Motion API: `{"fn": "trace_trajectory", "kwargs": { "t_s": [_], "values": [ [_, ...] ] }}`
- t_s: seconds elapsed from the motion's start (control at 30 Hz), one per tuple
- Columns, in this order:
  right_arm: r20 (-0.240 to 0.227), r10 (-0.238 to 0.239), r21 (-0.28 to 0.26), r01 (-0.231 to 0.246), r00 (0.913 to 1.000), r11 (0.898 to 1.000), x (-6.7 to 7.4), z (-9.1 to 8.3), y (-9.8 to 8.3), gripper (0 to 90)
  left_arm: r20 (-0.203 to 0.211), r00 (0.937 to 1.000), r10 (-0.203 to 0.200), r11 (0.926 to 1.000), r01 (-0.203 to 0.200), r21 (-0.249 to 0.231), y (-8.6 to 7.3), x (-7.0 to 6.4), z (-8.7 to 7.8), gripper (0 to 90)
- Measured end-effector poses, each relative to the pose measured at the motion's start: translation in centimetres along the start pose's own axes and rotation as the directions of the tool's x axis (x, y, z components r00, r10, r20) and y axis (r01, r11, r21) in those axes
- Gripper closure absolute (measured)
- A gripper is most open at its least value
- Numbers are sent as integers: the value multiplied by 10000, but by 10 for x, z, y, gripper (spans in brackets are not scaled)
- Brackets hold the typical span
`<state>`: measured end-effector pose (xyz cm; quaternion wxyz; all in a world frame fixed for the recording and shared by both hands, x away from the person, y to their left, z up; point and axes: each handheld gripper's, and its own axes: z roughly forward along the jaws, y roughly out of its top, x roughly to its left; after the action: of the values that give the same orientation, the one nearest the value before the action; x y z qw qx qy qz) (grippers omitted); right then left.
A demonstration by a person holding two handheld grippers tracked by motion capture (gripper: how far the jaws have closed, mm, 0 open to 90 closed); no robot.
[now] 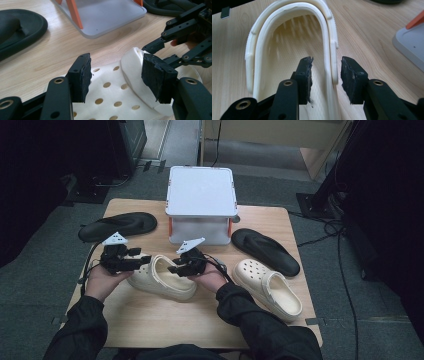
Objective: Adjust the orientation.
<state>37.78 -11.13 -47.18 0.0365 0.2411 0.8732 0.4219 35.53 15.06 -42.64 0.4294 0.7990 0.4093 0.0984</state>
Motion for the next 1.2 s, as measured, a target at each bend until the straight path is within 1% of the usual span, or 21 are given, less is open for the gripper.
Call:
{"fn": "trace_trajectory", "kwargs": {
  "t_s": [0.03, 0.1, 0.23, 0.27, 0.3, 0.33, 0.37, 0.4, 0.47, 0.6, 0.67, 0.7, 0.73, 0.83, 0.9, 0.97, 1.0, 1.1, 1.13, 1.17, 1.2],
  "values": [
    [0, 0, 0, 0, 10000, 10000, 0, 0, 0, 613, -38, 10000, -30, 10000, 30, -9, -1, 0, -1, 409],
    [14, -13, 103, 13, 10000, 9999, 1, 6, 2, 623, -128, 9999, -76, 10000, 76, -36, -4, 1, -4, 409],
    [28, 0, 166, 0, 10000, 9999, 1, 10, 3, 637, -195, 9997, -138, 9999, 137, -55, -7, 1, -7, 409],
    [64, -32, 203, 31, 10000, 9998, 1, 11, 3, 655, -210, 9997, -135, 9999, 134, -48, -7, 1, -7, 409],
    [217, -51, 211, 47, 9998, 9998, 1, 12, 3, 729, -212, 9996, -169, 9998, 168, -66, -8, 2, -8, 409],
    [217, -51, 211, 47, 9998, 9998, 1, 12, 3, 729, -212, 9996, -169, 9998, 168, -66, -8, 2, -8, 409],
    [352, 73, 205, -80, 9994, 9998, 0, 11, 3, 777, -242, 9995, -183, 9998, 181, -87, -9, 2, -8, 409],
    [352, 73, 205, -80, 9994, 9998, 0, 11, 3, 777, -242, 9995, -183, 9998, 181, -87, -9, 2, -8, 409],
    [279, 239, 165, -243, 9993, 9996, -2, 10, 2, 783, -234, 9996, -175, 9998, 173, -71, -9, 4, -7, 409],
    [378, 428, 153, -434, 9984, 9989, -4, 4, -1, 786, -216, 9996, -187, 9998, 186, -27, -9, 7, -5, 410],
    [647, 404, 124, -413, 9971, 9991, -4, -2, -4, 786, -176, 9997, -197, 9998, 196, -51, -8, 7, -5, 410],
    [880, 470, 108, -481, 9950, 9988, -5, -9, -8, 786, -109, 9998, -195, 9998, 194, -58, -7, 8, -3, 411],
    [880, 470, 108, -481, 9950, 9988, -5, -9, -8, 786, -109, 9998, -195, 9998, 194, -58, -7, 8, -3, 411],
    [1173, 697, 95, -713, 9907, 9974, -9, -19, -14, 785, -13, 9999, -166, 9999, 166, -40, -5, 7, 2, 412],
    [1396, 800, 22, -811, 9870, 9967, -11, -28, -20, 785, 29, 10000, -85, 10000, 85, 7, -4, 7, 5, 414],
    [1650, 946, 32, -965, 9817, 9953, -13, -38, -27, 785, 63, 9999, 93, 10000, -93, 22, -4, 6, 8, 415],
    [1650, 946, 32, -965, 9817, 9953, -13, -38, -27, 785, 82, 9999, 123, 9999, -123, -49, -4, 6, 10, 415],
    [1948, 1203, -92, -1208, 9734, 9926, -15, -49, -36, 784, 296, 9995, 113, 9999, -112, -32, -4, 6, 16, 435],
    [2117, 1424, -128, -1429, 9669, 9897, -15, -55, -43, 784, 345, 9993, 161, 9999, -160, -35, -4, 5, 18, 452],
    [2117, 1424, -128, -1429, 9669, 9897, -15, -55, -43, 784, 422, 9989, 181, 9998, -181, -9, -4, 5, 20, 452],
    [2134, 1538, -221, -1527, 9648, 9880, -15, -56, -47, 784, 501, 9986, 156, 9999, -155, -25, -4, 4, 23, 469]
  ]
}}
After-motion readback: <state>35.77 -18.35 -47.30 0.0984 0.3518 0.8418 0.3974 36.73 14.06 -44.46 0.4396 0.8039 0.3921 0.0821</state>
